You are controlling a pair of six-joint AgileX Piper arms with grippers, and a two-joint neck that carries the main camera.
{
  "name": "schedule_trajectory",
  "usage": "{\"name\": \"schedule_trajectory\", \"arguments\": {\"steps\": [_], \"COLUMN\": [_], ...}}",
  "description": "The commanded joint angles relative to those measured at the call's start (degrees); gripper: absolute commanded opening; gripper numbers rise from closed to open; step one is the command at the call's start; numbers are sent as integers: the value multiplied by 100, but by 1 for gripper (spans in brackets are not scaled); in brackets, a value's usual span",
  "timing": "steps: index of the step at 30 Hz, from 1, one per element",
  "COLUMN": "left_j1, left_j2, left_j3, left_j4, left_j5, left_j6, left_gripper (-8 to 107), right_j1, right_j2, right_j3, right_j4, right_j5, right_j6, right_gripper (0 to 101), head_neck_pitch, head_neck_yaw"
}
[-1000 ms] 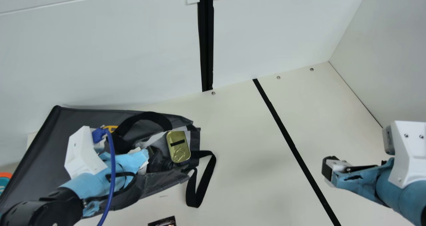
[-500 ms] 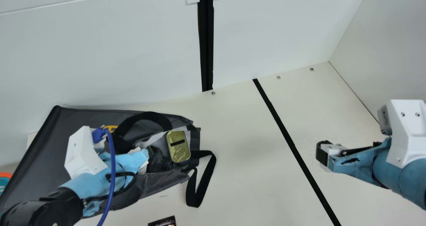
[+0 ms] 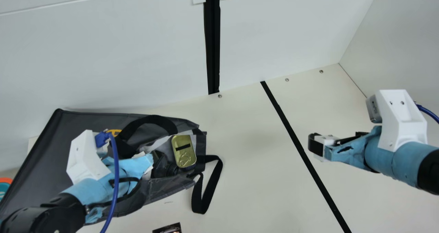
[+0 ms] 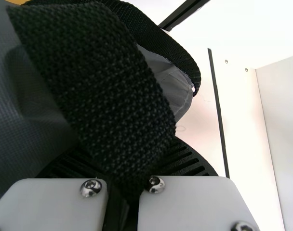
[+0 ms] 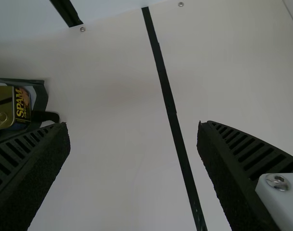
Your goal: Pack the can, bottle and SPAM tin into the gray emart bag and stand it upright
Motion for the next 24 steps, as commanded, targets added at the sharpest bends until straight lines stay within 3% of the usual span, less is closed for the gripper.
{"name": "schedule_trajectory", "arguments": {"steps": [1, 24], "left_j1": [0, 0], "left_j2": [0, 0], "left_j3": [0, 0], "left_j4": [0, 0], "left_j5": [0, 0], "left_j6": [0, 0], "left_gripper": [-8, -8], "right_j1": [-55, -84], "right_j2": [99, 1159], "right_j3": [21, 376], "right_j4": [308, 1523], "right_j5": [-24, -456], "right_j6": [-371, -2154], "right_gripper": [95, 95], "head_neck_pitch": [-130, -130], "head_neck_yaw": [-14, -14]}}
